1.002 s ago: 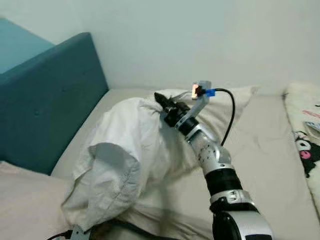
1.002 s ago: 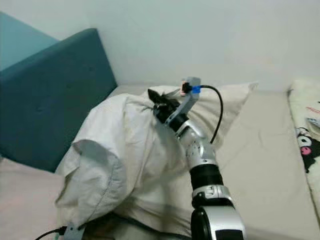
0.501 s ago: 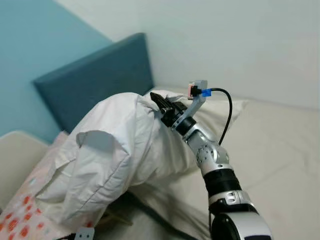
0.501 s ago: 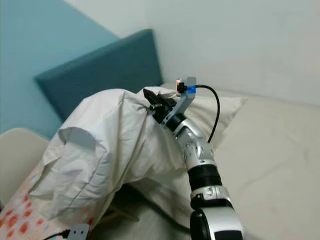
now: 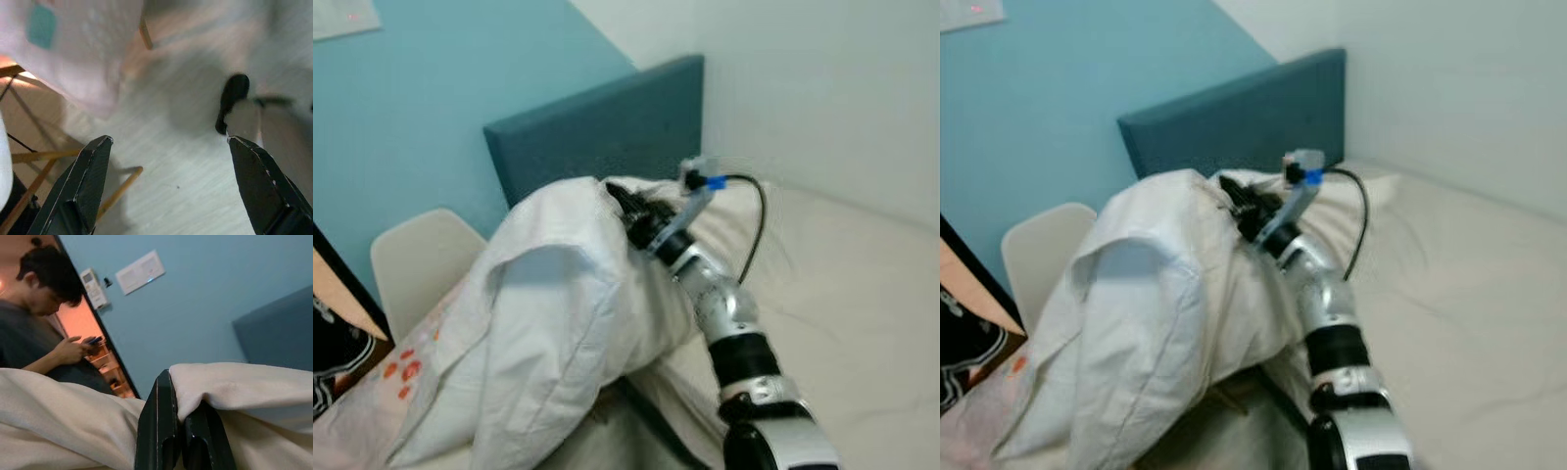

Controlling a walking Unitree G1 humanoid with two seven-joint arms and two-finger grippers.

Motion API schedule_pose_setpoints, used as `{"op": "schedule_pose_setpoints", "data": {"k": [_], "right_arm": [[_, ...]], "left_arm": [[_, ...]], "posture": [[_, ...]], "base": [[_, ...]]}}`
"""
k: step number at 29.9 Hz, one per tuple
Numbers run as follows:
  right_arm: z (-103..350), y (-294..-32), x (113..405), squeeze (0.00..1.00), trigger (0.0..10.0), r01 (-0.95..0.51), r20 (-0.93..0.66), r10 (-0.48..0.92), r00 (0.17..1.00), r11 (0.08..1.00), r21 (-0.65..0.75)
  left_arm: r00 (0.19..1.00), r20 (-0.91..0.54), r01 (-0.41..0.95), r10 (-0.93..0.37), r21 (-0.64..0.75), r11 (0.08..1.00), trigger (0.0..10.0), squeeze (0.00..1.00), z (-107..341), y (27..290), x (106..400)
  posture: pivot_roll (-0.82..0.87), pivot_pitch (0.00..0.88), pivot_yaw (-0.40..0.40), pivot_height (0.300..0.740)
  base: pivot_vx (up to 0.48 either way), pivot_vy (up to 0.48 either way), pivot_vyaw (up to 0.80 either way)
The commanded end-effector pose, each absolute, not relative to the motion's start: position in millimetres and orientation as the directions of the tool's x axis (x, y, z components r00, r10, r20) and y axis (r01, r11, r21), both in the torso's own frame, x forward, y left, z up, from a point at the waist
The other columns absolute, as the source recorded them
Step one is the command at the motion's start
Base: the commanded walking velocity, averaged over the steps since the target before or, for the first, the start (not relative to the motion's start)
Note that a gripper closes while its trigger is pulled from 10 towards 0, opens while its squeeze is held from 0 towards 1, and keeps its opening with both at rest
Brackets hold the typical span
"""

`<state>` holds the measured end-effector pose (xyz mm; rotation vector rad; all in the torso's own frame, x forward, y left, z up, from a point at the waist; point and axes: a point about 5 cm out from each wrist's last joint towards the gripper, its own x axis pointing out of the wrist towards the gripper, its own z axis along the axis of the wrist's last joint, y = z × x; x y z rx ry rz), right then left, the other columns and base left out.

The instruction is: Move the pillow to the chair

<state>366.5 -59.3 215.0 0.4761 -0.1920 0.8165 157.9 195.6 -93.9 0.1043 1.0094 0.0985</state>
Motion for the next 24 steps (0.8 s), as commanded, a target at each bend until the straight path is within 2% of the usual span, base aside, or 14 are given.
{"op": "schedule_pose_setpoints", "data": {"k": [1,10,17,24], "right_arm": [[237,-58,365,0.00,10.0,-0.772,0.435,0.642,0.632,0.569,0.281],[237,-55,363,0.00,10.0,-0.780,0.438,0.648,0.623,0.560,0.280],[241,-54,362,0.00,10.0,-0.791,0.456,0.650,0.608,0.544,0.279],[256,-51,354,0.00,10.0,-0.835,0.530,0.650,0.544,0.484,0.263]], "left_arm": [[0.518,-0.844,-0.029,0.141,0.147,0.989,10.0,0.00,-94,200,156],[0.522,-0.841,-0.028,0.139,0.146,0.989,10.0,0.00,-93,200,158],[0.517,-0.843,-0.034,0.149,0.154,0.988,10.0,0.00,-93,212,154],[0.507,-0.849,-0.035,0.150,0.154,0.987,10.0,0.00,-95,214,148]], "posture": [[-0.09,0.001,0.076,0.740],[-0.09,0.000,0.076,0.740],[-0.08,0.000,0.077,0.740],[-0.08,0.000,0.074,0.740]], "base": [[0.000,0.000,0.74],[0.000,0.000,0.74],[0.000,0.000,0.74],[0.000,0.000,0.74]]}}
